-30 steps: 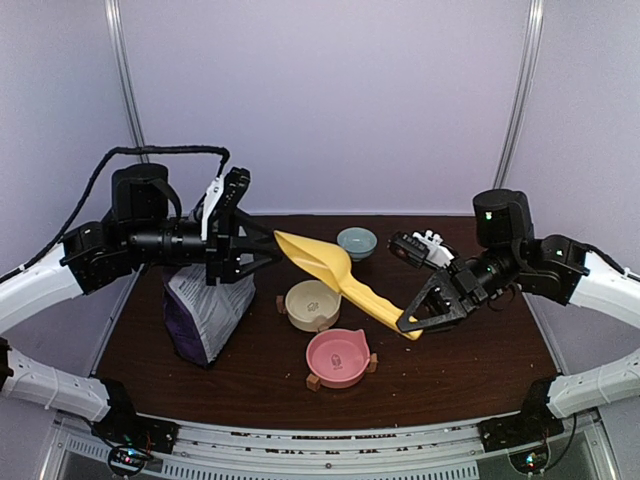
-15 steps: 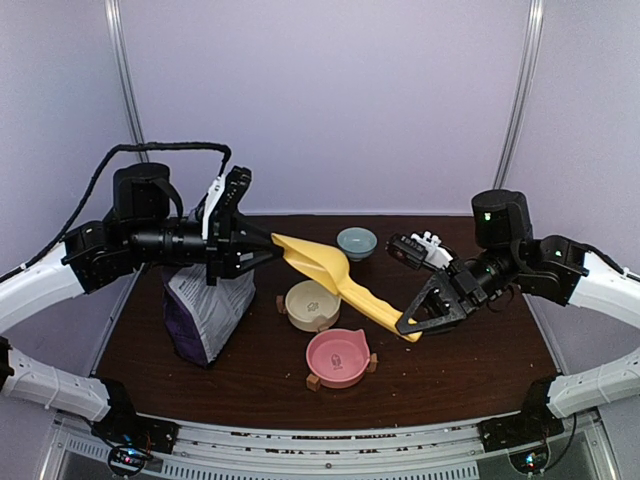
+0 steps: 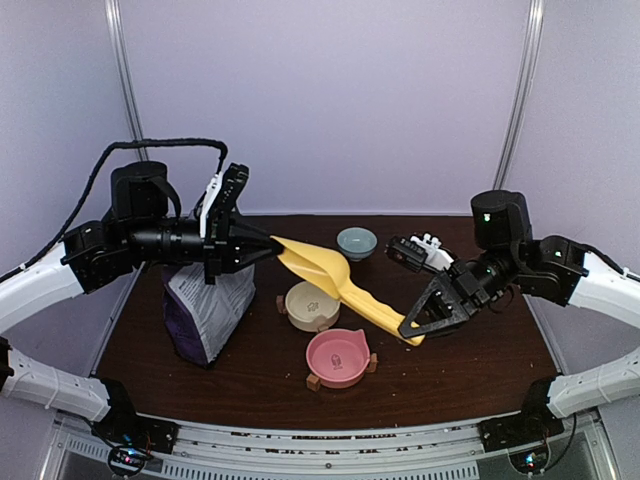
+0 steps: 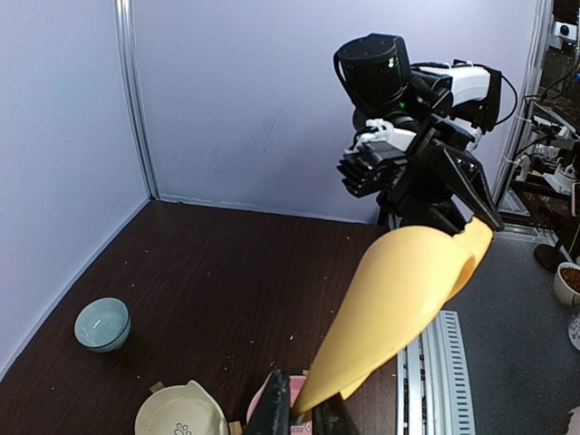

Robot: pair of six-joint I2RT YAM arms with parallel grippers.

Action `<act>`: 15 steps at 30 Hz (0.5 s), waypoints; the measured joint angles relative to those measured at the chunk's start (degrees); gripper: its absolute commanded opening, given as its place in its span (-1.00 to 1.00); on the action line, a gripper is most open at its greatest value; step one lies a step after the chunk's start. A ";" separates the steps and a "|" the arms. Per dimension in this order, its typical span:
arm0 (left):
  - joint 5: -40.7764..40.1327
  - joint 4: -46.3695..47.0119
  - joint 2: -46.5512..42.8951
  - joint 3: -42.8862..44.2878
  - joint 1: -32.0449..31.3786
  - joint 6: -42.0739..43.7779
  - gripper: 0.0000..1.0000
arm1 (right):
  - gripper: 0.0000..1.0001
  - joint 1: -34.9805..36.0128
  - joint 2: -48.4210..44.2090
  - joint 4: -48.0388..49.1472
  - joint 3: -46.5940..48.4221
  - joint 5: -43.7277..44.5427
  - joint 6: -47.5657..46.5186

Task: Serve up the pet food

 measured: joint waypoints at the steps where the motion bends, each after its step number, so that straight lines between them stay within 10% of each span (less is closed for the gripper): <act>1: 0.20 0.00 0.00 0.00 0.00 0.00 -1.00 | -0.71 0.00 0.00 -0.02 0.00 -0.15 0.02; 7: 1.07 0.00 0.00 -0.02 0.11 -0.02 -1.00 | -0.62 0.00 0.00 -0.11 0.00 -0.42 0.02; 15: 1.03 0.17 -0.04 -1.09 -0.28 -2.43 -1.00 | 0.25 -0.48 1.16 -0.66 0.02 2.34 -1.66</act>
